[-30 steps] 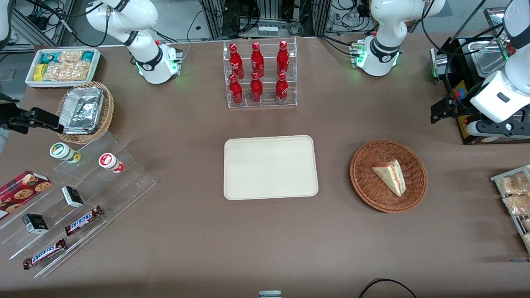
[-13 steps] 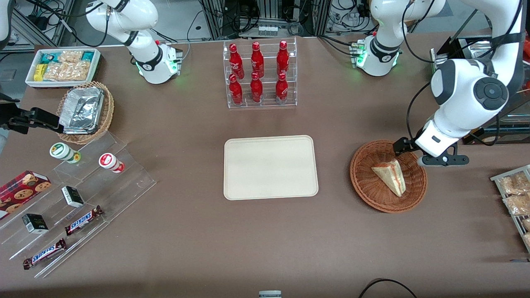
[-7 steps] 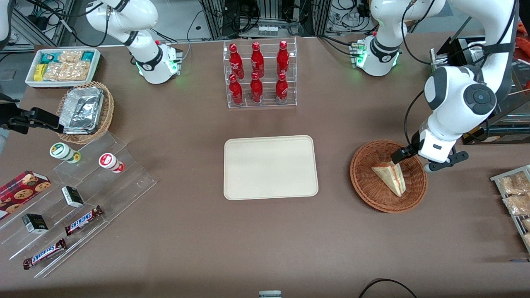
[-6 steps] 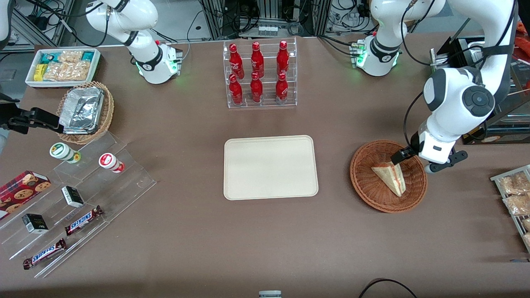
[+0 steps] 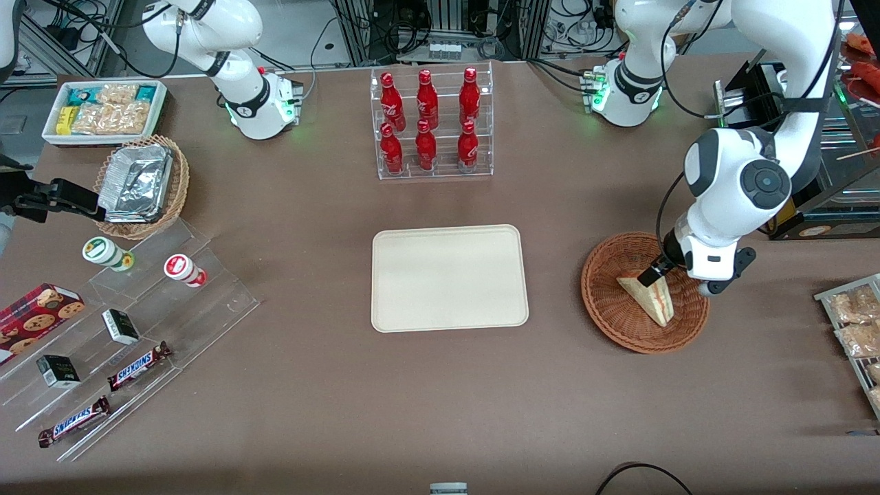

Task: Place sandwich from basket to tray
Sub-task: 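Lower the open left gripper around the wrapped sandwich in the basket, then close the left gripper on the sandwich and lift it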

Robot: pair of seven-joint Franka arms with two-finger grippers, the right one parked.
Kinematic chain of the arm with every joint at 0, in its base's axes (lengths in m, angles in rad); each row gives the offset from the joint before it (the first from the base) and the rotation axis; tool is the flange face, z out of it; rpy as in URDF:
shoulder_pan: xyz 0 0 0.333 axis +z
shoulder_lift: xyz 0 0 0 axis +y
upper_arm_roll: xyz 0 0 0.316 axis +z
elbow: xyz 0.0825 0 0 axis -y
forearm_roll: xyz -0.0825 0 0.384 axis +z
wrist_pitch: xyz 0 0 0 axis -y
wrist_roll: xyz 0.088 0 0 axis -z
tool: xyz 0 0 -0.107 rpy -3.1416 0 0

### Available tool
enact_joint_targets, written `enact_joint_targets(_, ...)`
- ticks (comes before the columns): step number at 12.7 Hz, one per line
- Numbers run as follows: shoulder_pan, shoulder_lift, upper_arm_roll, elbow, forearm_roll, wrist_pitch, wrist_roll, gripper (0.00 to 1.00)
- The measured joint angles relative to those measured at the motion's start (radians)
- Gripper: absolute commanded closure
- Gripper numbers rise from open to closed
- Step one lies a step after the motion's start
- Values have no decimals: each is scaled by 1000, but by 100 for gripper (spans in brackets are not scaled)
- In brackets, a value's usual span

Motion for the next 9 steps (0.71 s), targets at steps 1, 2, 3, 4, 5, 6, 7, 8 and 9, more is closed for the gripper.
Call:
enact_joint_targets(1, 0, 6, 0, 0, 0, 1, 0, 0)
enact_joint_targets(2, 0, 11, 0, 0, 0, 1, 0, 0)
enact_joint_targets(3, 0, 15, 0, 0, 0, 1, 0, 0)
enact_joint_targets(4, 0, 20, 1, 0, 0, 2, 0, 0)
enact_joint_targets(5, 0, 28, 1, 0, 0, 3, 0, 0)
enact_joint_targets(6, 0, 37, 1, 0, 4, 9, 0, 0)
enact_joint_targets(7, 0, 47, 1, 0, 12, 17, 0, 0)
enact_joint_targets(8, 0, 58, 2, 0, 15, 24, 0, 0)
enact_joint_targets(9, 0, 67, 2, 0, 19, 29, 0, 0)
